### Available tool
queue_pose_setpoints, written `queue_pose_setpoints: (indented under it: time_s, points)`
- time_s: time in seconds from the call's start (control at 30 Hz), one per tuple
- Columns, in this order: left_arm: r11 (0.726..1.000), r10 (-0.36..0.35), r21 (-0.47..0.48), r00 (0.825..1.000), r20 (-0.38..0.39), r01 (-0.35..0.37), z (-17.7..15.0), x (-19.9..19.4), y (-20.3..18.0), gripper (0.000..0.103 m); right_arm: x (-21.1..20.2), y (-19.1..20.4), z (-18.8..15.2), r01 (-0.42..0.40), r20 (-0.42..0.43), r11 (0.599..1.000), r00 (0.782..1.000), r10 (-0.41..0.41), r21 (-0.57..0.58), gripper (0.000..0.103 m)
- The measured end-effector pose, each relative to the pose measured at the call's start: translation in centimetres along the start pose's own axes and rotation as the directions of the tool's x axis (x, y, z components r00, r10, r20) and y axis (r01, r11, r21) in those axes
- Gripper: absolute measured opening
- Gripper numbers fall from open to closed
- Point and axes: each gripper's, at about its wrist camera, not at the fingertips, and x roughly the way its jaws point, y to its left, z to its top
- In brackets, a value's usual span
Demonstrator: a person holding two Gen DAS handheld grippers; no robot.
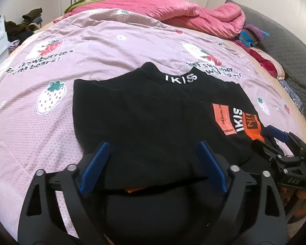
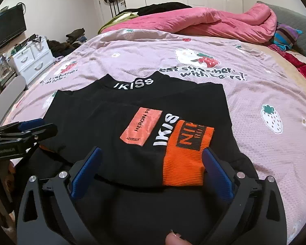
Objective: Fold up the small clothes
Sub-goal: 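Move both open grippers to the hem of the black sweatshirt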
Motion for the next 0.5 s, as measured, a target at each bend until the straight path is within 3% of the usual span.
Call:
queue_pose_setpoints:
  time_s: [0.07, 0.5]
  points:
    - [1.000, 0.007, -0.009, 1.000, 0.010, -0.007, 0.0, -0.3, 0.1, 0.094, -0.2, 0.0, 0.0, 0.007, 0.006, 1.000, 1.000, -0.007, 0.003, 0.098]
    - [1.000, 0.025, -0.009, 0.999, 0.045, -0.025, -0.2, -2.1, 0.0, 0.094, -2.6, 0.0, -0.1, 0.042, 0.064, 0.999, 0.997, -0.042, 0.002, 0.099]
